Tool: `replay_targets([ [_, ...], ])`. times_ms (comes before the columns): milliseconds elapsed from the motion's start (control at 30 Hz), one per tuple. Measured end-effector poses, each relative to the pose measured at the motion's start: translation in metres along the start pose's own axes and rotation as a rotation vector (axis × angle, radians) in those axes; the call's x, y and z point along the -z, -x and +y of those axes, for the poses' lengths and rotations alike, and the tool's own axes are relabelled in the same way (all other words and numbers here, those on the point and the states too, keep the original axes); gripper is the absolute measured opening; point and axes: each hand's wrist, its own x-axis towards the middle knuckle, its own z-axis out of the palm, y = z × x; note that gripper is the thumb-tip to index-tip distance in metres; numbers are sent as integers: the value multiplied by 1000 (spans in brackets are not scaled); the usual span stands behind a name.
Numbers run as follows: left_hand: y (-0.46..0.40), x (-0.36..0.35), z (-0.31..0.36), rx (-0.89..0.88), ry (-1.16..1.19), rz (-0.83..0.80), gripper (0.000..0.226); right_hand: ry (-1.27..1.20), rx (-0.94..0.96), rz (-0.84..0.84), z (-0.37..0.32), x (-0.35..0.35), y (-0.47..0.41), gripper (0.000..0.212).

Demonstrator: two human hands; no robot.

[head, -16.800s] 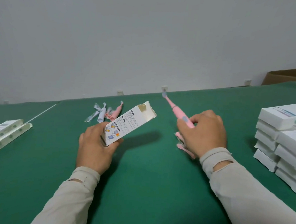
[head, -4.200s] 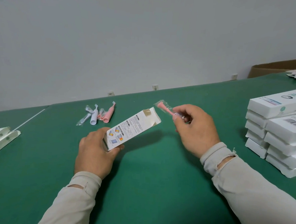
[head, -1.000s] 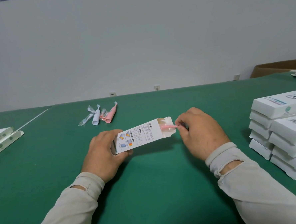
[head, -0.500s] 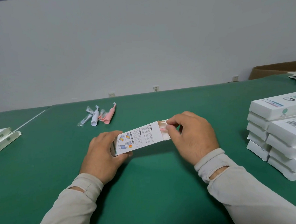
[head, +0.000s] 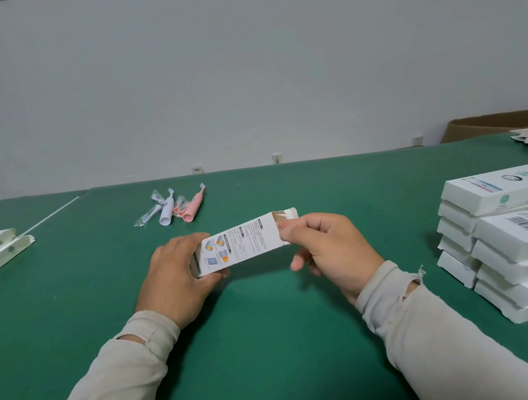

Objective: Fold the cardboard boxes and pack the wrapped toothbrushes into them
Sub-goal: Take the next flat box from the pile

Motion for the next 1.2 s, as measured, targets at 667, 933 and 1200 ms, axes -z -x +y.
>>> replay_targets([
  [667, 4, -1, 7, -94, 10, -70, 53, 105, 2, -426, -5, 0, 10, 13],
  [933, 3, 1, 4, -39, 64, -34, 52, 474, 349, 32, -4, 29, -2, 36],
  [1200, 3, -1, 2, -25, 78, -24, 51, 678, 397, -109, 14, 23, -7, 47],
])
